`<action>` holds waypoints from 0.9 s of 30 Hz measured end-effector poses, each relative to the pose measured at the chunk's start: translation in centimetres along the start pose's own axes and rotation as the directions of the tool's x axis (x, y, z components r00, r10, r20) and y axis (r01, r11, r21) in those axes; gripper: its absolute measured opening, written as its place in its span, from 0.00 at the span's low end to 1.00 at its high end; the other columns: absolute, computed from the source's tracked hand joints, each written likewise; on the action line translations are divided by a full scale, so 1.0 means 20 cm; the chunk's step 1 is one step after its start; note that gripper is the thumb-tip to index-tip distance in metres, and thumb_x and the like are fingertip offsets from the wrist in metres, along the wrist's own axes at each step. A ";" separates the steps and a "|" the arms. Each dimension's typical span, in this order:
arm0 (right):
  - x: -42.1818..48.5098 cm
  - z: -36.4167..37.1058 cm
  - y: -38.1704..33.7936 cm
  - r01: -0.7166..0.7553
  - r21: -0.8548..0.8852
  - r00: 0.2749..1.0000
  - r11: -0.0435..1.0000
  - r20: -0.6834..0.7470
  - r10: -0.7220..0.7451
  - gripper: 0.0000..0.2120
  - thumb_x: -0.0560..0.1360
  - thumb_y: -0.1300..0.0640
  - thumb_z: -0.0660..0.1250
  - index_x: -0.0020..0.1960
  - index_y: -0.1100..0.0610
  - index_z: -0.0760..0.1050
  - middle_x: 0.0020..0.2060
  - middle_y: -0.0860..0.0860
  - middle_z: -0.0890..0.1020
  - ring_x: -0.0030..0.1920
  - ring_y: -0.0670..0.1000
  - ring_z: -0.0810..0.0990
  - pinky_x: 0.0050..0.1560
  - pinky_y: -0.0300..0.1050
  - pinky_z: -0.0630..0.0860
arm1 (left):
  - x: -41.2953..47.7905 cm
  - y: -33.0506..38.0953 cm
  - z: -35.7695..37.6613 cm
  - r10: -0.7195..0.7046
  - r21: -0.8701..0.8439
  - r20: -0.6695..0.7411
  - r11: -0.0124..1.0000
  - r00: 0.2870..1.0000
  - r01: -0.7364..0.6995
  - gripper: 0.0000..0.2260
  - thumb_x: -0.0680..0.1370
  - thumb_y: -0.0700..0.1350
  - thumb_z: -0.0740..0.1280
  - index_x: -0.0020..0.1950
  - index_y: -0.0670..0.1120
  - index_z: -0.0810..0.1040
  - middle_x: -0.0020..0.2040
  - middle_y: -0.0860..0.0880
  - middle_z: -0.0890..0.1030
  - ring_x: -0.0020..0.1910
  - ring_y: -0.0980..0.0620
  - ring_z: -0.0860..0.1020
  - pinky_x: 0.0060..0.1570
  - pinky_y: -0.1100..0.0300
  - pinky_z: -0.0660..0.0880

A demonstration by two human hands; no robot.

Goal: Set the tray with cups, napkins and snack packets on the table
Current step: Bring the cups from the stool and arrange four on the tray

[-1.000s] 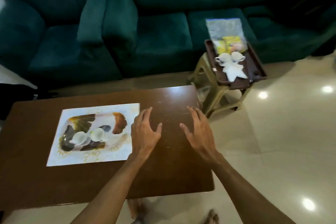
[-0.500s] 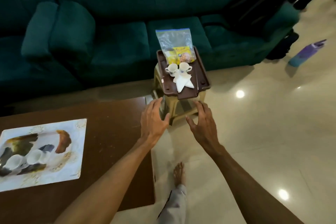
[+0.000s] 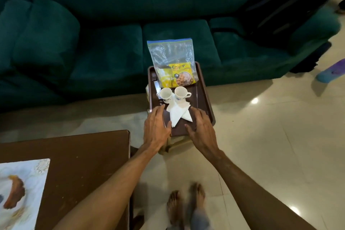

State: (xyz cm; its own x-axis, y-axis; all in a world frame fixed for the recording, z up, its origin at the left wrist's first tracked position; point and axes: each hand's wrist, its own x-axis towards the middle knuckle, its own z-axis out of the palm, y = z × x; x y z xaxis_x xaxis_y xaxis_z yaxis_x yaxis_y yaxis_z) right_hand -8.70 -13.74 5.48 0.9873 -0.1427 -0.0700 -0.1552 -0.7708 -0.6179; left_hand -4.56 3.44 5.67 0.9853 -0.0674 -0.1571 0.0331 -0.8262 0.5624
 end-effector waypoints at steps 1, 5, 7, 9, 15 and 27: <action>0.09 0.03 0.03 0.004 0.014 1.000 1.000 0.010 -0.004 0.32 0.73 0.55 0.71 0.75 0.55 0.65 0.69 0.53 0.72 0.68 0.55 0.71 0.65 0.52 0.74 | 0.08 -0.01 0.04 -0.005 0.008 -0.006 1.000 1.000 0.005 0.33 0.76 0.46 0.74 0.78 0.45 0.66 0.75 0.45 0.70 0.74 0.45 0.70 0.72 0.50 0.68; 0.44 0.17 0.14 0.048 0.018 0.997 0.999 0.055 -0.049 0.31 0.73 0.55 0.70 0.74 0.55 0.65 0.69 0.53 0.72 0.68 0.56 0.70 0.63 0.54 0.74 | 0.39 -0.07 0.19 -0.004 0.050 -0.050 0.999 0.999 0.007 0.31 0.74 0.44 0.73 0.76 0.45 0.67 0.73 0.45 0.72 0.71 0.44 0.71 0.69 0.50 0.71; 0.61 0.24 0.21 0.076 -0.006 0.995 0.997 0.061 -0.076 0.33 0.72 0.56 0.70 0.74 0.55 0.64 0.69 0.54 0.71 0.68 0.57 0.70 0.63 0.56 0.74 | 0.53 -0.10 0.27 0.007 0.033 -0.083 0.999 0.997 -0.004 0.31 0.73 0.43 0.73 0.75 0.45 0.67 0.72 0.45 0.72 0.71 0.44 0.71 0.69 0.48 0.72; 0.73 0.29 0.27 0.097 -0.034 0.993 0.995 0.064 -0.095 0.35 0.71 0.56 0.71 0.75 0.56 0.64 0.70 0.55 0.71 0.69 0.58 0.70 0.64 0.56 0.74 | 0.64 -0.14 0.33 0.023 0.043 -0.086 0.999 0.996 -0.020 0.33 0.73 0.43 0.74 0.76 0.45 0.65 0.74 0.45 0.70 0.73 0.44 0.69 0.69 0.46 0.72; 0.96 0.44 0.34 0.142 -0.134 0.973 0.981 0.200 -0.113 0.40 0.72 0.48 0.73 0.79 0.54 0.60 0.71 0.56 0.71 0.67 0.59 0.72 0.60 0.58 0.74 | 0.82 -0.20 0.43 0.005 0.146 0.011 0.989 1.000 -0.007 0.37 0.74 0.47 0.74 0.80 0.44 0.62 0.78 0.44 0.67 0.76 0.43 0.65 0.73 0.49 0.66; 0.88 0.36 0.20 0.113 -0.065 0.987 0.991 0.124 -0.105 0.34 0.71 0.49 0.74 0.73 0.50 0.66 0.64 0.49 0.78 0.63 0.55 0.77 0.56 0.53 0.78 | 0.64 -0.19 0.26 -0.078 -0.074 -0.191 0.995 0.978 0.065 0.29 0.71 0.45 0.78 0.71 0.45 0.75 0.66 0.45 0.78 0.66 0.46 0.75 0.62 0.51 0.76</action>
State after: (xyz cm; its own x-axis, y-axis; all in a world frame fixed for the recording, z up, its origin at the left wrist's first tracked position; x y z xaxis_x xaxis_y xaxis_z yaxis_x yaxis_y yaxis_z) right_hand 8.26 -14.91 -3.95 0.9947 0.0172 -0.1018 -0.0441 -0.8205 -0.5699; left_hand 7.04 2.79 -2.74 0.9935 0.1053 -0.0424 0.1093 -0.7850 0.6098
